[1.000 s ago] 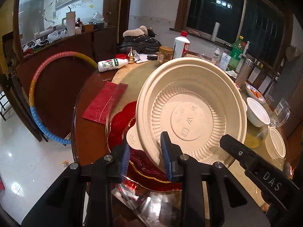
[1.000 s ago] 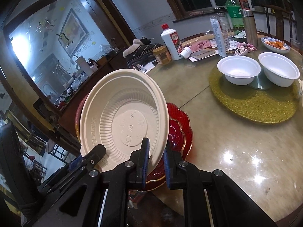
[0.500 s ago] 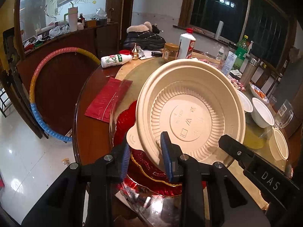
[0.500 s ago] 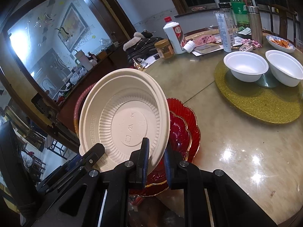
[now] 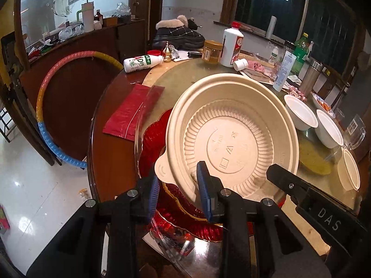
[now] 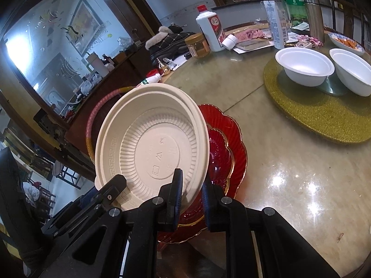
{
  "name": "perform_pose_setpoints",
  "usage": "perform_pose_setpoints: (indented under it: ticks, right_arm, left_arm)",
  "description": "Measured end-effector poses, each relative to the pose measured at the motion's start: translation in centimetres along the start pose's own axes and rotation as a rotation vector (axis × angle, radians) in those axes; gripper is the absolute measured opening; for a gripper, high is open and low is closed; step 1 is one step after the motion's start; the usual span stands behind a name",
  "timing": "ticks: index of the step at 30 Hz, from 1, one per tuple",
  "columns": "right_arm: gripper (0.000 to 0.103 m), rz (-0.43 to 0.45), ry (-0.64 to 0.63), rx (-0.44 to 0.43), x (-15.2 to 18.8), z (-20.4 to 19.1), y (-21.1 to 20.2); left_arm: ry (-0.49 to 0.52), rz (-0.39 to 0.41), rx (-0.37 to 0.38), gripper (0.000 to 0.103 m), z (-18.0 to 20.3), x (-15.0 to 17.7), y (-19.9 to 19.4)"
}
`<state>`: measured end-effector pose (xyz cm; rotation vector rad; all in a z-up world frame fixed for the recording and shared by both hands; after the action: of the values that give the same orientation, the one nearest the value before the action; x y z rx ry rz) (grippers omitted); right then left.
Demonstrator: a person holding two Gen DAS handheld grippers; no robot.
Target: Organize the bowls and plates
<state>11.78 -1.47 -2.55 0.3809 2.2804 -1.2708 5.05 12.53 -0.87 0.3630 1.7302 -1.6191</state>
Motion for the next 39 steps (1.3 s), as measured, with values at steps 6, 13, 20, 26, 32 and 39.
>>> perform_pose_setpoints:
  ticks: [6, 13, 20, 26, 32, 39]
  right_arm:
    - [0.018, -0.009, -0.008, 0.016, 0.1, -0.1, 0.4]
    - [0.019, -0.01, -0.021, 0.042, 0.4, -0.3, 0.5]
    - [0.02, -0.004, -0.032, 0.062, 0.5, -0.4, 0.4]
    - [0.021, 0.003, -0.041, 0.069, 0.4, -0.5, 0.3]
    - [0.021, 0.01, -0.046, 0.069, 0.4, -0.5, 0.2]
    - [0.034, 0.038, -0.059, 0.085, 0.2, -1.0, -0.5]
  left_arm:
    - [0.001, -0.005, 0.002, 0.029, -0.1, 0.1, 0.1]
    - [0.005, -0.008, 0.001, 0.029, 0.0, 0.3, 0.1]
    - [0.006, -0.003, 0.003, 0.029, 0.0, 0.4, 0.0]
    - [-0.013, -0.002, 0.012, 0.029, -0.2, 0.3, -0.2]
    - [-0.012, 0.007, 0.009, 0.03, -0.1, 0.4, -0.5]
    - [-0.025, 0.041, 0.021, 0.03, -0.3, 0.2, -1.4]
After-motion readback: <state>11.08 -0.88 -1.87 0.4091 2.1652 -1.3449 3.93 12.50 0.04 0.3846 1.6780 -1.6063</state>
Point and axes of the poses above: each gripper's, at about its wrist camera, not at the fingertips, and y roughly the way its jaws point, z to its right, x to its underside, the point moved 1 cm from there along y, roughly the way its jaws point, and after that the axes turned 3 degrees about y, right-handed, at the moved point
